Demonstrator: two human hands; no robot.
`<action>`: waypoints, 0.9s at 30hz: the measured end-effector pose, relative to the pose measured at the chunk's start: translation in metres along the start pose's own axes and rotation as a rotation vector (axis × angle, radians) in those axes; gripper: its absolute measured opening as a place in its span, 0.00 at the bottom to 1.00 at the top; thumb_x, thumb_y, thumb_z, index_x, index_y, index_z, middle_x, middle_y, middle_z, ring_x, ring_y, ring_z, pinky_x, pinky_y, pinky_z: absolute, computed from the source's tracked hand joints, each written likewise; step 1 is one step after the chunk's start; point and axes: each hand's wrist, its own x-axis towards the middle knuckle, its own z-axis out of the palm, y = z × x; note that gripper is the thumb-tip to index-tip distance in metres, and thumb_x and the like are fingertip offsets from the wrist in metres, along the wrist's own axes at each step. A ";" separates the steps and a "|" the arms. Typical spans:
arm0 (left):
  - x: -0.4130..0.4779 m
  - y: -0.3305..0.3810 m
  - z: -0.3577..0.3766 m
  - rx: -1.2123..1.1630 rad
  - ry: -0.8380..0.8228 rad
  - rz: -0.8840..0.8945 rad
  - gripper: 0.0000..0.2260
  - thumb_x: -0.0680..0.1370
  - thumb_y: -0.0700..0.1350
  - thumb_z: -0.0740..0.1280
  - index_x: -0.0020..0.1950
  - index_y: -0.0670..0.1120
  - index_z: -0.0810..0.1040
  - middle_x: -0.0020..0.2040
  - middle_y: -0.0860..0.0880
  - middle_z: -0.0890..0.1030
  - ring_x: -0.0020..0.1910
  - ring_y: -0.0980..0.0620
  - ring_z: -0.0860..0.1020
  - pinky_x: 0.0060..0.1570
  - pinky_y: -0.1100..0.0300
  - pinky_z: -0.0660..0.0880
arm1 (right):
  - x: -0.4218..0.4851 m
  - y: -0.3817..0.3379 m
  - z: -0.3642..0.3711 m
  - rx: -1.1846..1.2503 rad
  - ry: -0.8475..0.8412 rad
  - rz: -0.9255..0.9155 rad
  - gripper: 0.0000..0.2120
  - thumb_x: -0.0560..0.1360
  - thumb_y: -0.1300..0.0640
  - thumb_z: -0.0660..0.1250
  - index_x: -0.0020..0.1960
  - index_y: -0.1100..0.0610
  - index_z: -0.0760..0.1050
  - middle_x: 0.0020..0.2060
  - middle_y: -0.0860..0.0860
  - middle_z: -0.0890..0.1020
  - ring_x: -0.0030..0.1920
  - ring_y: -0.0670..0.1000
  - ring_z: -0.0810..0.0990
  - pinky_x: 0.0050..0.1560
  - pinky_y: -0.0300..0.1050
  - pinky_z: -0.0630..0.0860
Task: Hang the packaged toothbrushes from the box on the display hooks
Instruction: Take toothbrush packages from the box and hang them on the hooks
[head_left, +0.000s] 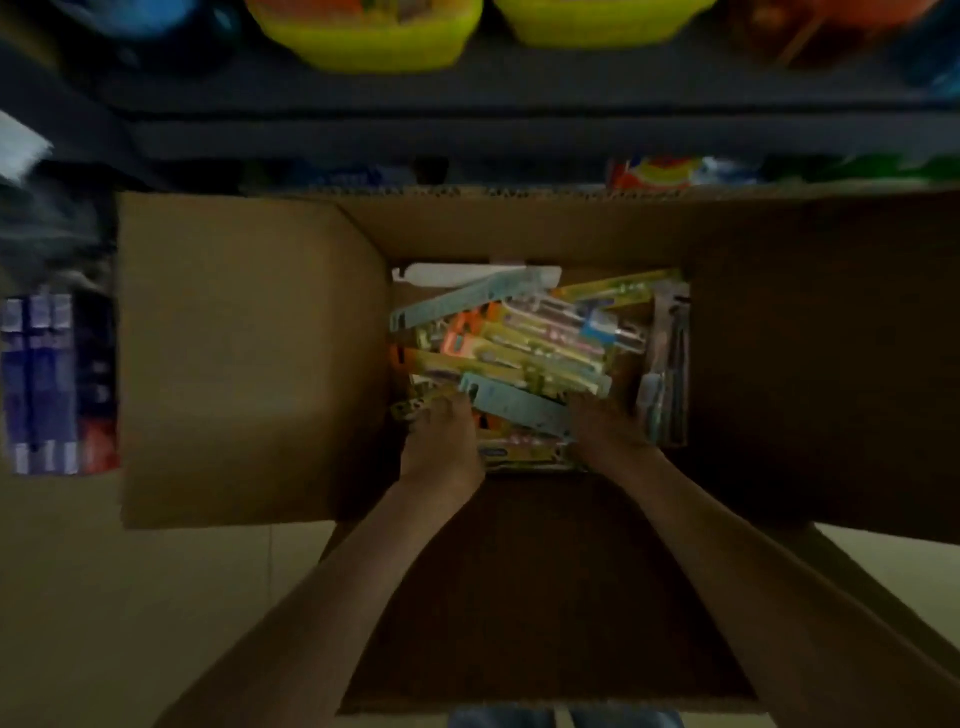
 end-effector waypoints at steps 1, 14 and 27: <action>0.008 -0.002 0.007 0.004 -0.010 -0.008 0.32 0.78 0.43 0.67 0.76 0.45 0.53 0.74 0.43 0.59 0.71 0.42 0.62 0.66 0.49 0.67 | 0.009 -0.002 0.008 -0.016 0.014 -0.011 0.30 0.78 0.53 0.65 0.74 0.60 0.57 0.71 0.59 0.64 0.68 0.62 0.68 0.64 0.58 0.70; 0.017 0.005 0.007 -0.768 -0.135 -0.021 0.36 0.70 0.63 0.71 0.73 0.52 0.65 0.68 0.53 0.72 0.65 0.50 0.73 0.64 0.46 0.72 | -0.007 -0.019 -0.026 0.938 -0.278 -0.281 0.15 0.77 0.57 0.67 0.64 0.53 0.73 0.58 0.48 0.77 0.59 0.49 0.77 0.56 0.44 0.74; 0.010 -0.009 0.015 -0.855 0.181 -0.121 0.07 0.80 0.46 0.65 0.50 0.45 0.69 0.37 0.51 0.74 0.30 0.59 0.73 0.21 0.72 0.65 | 0.029 -0.018 -0.027 0.778 0.297 -0.065 0.29 0.73 0.52 0.72 0.71 0.57 0.66 0.64 0.54 0.72 0.65 0.54 0.71 0.58 0.40 0.69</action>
